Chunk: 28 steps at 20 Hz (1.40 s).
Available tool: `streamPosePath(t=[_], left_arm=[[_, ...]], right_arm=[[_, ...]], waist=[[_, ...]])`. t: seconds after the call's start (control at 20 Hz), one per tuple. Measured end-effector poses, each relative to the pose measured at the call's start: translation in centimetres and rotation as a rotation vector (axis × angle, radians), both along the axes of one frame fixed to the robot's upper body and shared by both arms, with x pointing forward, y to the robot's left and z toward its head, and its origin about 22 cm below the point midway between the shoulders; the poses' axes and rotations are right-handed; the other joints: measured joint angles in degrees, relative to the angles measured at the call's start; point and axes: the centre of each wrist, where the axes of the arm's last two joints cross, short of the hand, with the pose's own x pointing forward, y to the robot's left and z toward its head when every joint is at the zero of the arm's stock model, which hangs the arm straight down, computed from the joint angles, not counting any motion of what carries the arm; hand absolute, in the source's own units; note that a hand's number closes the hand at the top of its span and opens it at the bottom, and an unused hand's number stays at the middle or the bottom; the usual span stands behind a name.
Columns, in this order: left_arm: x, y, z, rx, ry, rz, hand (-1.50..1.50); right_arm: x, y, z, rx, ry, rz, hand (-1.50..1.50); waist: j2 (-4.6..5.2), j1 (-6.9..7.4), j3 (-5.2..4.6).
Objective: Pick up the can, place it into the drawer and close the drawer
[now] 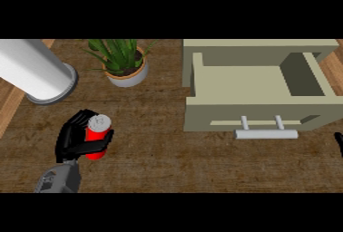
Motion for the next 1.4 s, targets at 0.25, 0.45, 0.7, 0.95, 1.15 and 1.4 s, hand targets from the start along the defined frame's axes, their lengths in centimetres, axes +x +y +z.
streamPosePath(t=[0.25, 0.45, 0.7, 0.95, 1.15, 1.4], left_arm=[[1.6, -0.9, 2.1, -0.006, -0.048, -0.005, 1.50], [3.2, -2.7, 4.6, 0.004, -0.063, -0.041, 1.50], [4.6, -5.3, 8.5, 0.034, -0.106, -0.097, 1.50], [5.0, -9.1, 12.5, 0.052, -0.142, -0.142, 1.50], [6.3, -12.2, 16.0, 0.057, -0.150, -0.187, 1.50], [7.5, -16.1, 20.0, 0.086, -0.171, -0.217, 1.50]], right_arm=[[0.4, -0.8, -0.1, 0.006, -0.003, 0.000, -1.50], [0.3, -0.9, 0.0, 0.002, -0.007, -0.006, -1.50], [0.3, -0.7, 0.2, 0.005, -0.012, -0.014, -1.50], [0.0, -0.9, 0.8, 0.004, -0.017, -0.018, -1.50], [0.0, -0.8, 0.9, 0.008, -0.018, -0.014, -1.50], [-0.2, -1.1, 0.6, 0.006, -0.017, -0.021, -1.50]], waist=[[-0.02, 0.08, -0.01], [-0.04, 0.07, 0.00], [-0.07, 0.10, 0.00], [-0.10, 0.11, 0.02], [-0.06, -0.06, 0.01], [-0.04, -0.31, 0.02]])
